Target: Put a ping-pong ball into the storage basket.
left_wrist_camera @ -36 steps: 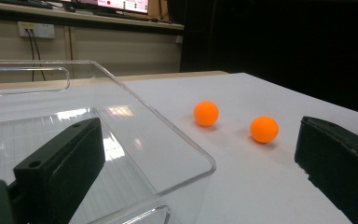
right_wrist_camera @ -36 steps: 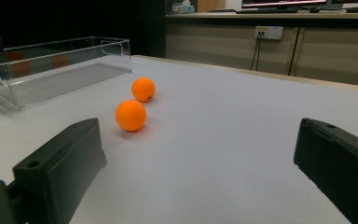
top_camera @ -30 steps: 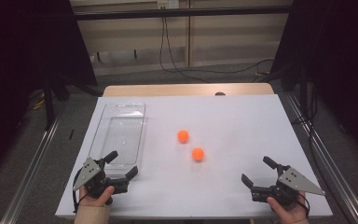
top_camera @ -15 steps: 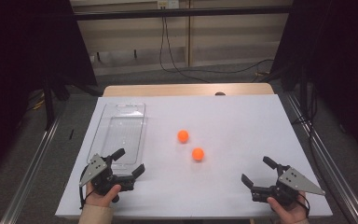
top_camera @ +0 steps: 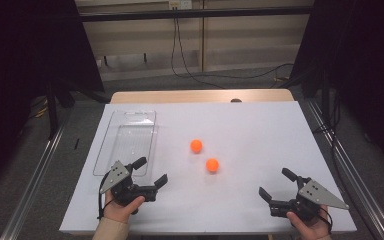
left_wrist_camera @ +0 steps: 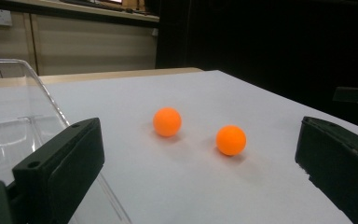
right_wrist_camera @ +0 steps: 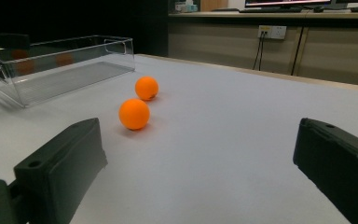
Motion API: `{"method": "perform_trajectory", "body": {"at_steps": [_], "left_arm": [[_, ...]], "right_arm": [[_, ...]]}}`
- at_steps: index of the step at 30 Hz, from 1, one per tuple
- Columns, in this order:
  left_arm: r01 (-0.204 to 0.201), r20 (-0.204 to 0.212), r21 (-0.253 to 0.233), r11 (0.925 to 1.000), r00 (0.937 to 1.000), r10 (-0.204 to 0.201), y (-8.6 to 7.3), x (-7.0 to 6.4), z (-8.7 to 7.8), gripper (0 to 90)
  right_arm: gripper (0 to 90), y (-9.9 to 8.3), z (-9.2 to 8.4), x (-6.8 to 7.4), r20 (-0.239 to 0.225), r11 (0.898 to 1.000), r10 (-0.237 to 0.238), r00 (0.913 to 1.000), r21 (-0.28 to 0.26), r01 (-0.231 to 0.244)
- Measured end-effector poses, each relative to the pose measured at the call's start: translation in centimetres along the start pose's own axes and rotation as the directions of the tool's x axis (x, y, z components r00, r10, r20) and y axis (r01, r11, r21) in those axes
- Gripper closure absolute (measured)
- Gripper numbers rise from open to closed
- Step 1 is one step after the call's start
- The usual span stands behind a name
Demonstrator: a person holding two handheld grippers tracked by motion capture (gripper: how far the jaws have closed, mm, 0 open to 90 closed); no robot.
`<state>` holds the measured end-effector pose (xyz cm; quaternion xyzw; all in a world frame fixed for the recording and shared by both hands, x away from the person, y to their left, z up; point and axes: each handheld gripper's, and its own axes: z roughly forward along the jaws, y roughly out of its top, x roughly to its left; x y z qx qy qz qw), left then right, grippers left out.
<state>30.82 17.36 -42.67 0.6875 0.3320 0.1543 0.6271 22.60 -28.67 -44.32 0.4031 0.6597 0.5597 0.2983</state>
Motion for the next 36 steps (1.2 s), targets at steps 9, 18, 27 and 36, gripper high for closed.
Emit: {"method": "perform_trajectory", "body": {"at_steps": [9, 18, 27, 36], "left_arm": [[-0.005, 0.019, 0.024, 0.9997, 0.9998, 0.005, 0.0, -0.5, 1.2, 1.0], [-0.002, 0.028, 0.035, 0.9994, 0.9996, 0.001, 0.0, -1.0, 2.2, 1.1], [-0.01, 0.039, 0.051, 0.9986, 0.9992, 0.008, 0.0, -1.4, 3.2, 1.1], [-0.01, 0.047, 0.055, 0.9984, 0.9989, 0.007, 0.1, -1.7, 3.9, 1.1]], "right_arm": [[1.2, 0.0, 0.0, 0.0, -0.002, 1.0, -0.001, 1.0, 0.001, 0.001], [1.2, 0.0, 0.1, 0.0, -0.003, 1.0, -0.001, 1.0, 0.002, 0.001], [1.2, 0.0, 0.1, 0.0, -0.007, 1.0, 0.0, 1.0, 0.002, 0.0], [1.4, 0.0, 0.1, 0.0, -0.01, 1.0, 0.0, 1.0, 0.003, 0.0]]}}
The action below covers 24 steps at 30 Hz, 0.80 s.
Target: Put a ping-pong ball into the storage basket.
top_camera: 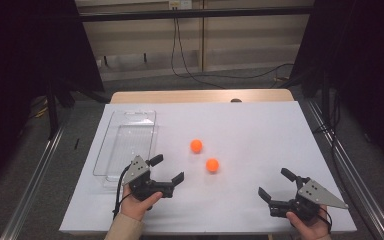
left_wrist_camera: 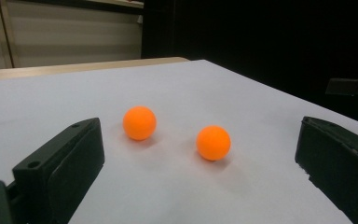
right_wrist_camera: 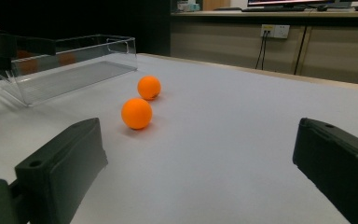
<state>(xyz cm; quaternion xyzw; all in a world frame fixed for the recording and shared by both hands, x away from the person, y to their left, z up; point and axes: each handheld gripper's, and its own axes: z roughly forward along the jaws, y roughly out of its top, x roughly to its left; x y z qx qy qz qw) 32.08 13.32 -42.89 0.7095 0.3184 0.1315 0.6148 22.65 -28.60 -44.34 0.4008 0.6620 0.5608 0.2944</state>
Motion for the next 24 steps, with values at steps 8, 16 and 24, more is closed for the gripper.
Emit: {"method": "perform_trajectory", "body": {"at_steps": [8, 16, 24], "left_arm": [[-0.001, 0.006, 0.004, 1.0, 1.0, 0.001, 0.0, -0.2, 0.6, 1.1], [-0.018, 0.02, 0.02, 0.9996, 0.9996, 0.018, 0.1, -0.5, 1.4, 1.1], [-0.028, 0.031, 0.032, 0.9991, 0.9992, 0.027, 0.1, -0.8, 2.1, 1.1]], "right_arm": [[1.5, 0.0, 0.0, 0.0, 0.0, 1.0, -0.001, 1.0, 0.001, 0.001], [1.5, 0.1, 0.0, 0.0, -0.002, 1.0, -0.003, 1.0, -0.001, 0.003], [1.6, 0.1, 0.0, 0.0, -0.002, 1.0, -0.005, 1.0, -0.001, 0.005]]}}
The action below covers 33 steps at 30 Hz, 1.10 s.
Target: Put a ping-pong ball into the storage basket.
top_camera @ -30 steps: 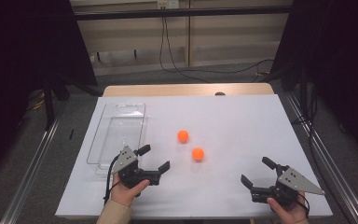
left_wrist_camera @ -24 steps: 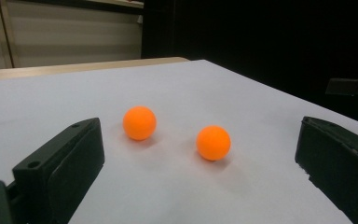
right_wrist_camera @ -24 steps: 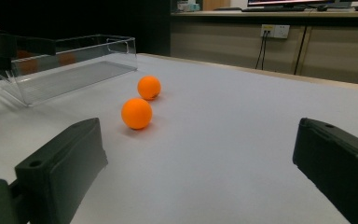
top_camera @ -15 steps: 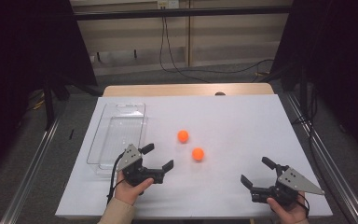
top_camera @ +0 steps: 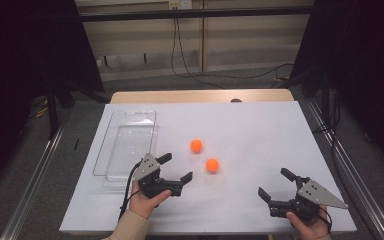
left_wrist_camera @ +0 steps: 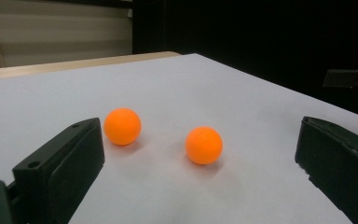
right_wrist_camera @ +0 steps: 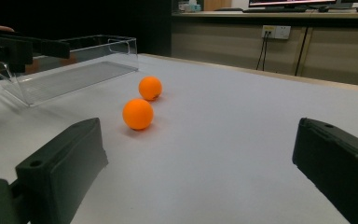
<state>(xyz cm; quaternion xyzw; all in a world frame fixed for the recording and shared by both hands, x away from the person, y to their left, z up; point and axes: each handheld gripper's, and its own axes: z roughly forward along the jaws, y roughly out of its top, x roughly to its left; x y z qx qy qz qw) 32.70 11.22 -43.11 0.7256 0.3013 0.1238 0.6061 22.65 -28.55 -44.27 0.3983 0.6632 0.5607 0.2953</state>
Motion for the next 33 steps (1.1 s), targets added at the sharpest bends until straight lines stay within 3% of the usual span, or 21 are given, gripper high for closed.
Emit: {"method": "perform_trajectory", "body": {"at_steps": [33], "left_arm": [[-0.02, 0.017, 0.03, 0.9993, 0.9997, 0.02, 0.3, -0.5, 2.1, 1.2]], "right_arm": [[1.6, 0.0, 0.0, 0.0, -0.005, 1.0, 0.0, 1.0, 0.001, 0.0]]}}
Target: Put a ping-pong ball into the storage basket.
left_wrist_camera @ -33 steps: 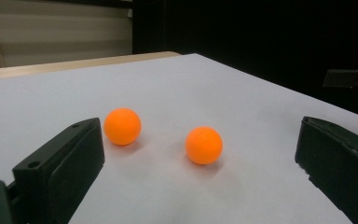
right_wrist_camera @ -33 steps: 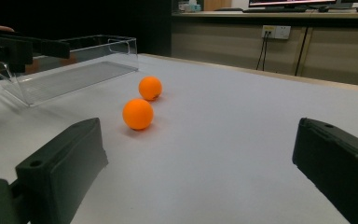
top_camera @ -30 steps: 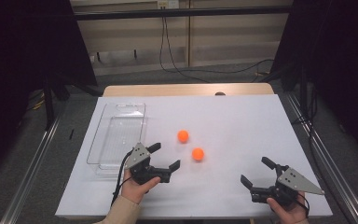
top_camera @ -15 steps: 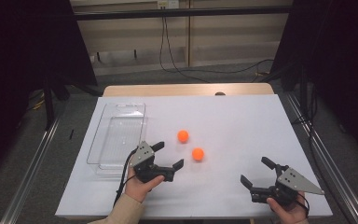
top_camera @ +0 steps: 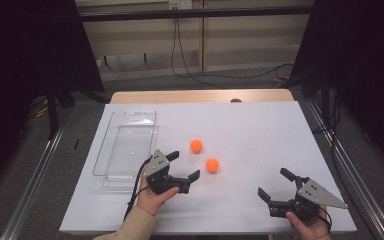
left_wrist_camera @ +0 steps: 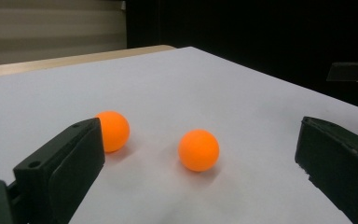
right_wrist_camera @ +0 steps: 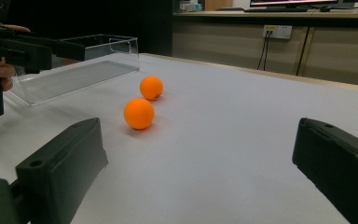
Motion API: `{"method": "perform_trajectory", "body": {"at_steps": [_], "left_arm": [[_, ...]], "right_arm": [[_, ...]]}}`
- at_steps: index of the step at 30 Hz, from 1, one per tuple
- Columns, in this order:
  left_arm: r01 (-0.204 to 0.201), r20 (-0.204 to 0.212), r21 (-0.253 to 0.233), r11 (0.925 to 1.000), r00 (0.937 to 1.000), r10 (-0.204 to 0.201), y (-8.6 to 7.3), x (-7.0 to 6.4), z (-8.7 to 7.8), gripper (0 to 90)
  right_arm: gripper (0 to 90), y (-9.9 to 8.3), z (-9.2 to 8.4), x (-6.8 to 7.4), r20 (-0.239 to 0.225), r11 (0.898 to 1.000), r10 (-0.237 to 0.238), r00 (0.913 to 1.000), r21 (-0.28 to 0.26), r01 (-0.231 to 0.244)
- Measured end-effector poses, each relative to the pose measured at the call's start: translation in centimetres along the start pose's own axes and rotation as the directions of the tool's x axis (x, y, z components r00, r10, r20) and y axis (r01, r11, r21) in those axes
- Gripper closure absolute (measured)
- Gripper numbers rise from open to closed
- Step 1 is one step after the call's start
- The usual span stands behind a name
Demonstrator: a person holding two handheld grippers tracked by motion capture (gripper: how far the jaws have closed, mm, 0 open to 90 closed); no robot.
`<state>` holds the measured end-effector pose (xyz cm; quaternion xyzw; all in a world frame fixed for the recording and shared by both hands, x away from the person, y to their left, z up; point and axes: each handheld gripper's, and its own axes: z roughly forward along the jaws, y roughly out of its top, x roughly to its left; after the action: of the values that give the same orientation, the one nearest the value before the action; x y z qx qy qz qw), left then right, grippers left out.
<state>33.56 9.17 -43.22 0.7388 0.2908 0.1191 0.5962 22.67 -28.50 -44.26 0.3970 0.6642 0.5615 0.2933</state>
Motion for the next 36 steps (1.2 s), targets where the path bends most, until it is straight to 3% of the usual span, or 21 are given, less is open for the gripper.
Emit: {"method": "perform_trajectory", "body": {"at_steps": [36], "left_arm": [[-0.004, 0.02, 0.037, 0.9993, 0.9998, 0.003, 0.2, -0.5, 1.9, 1.5]], "right_arm": [[1.7, 0.0, 0.0, 0.0, -0.002, 1.0, 0.0, 1.0, -0.001, 0.0]]}}
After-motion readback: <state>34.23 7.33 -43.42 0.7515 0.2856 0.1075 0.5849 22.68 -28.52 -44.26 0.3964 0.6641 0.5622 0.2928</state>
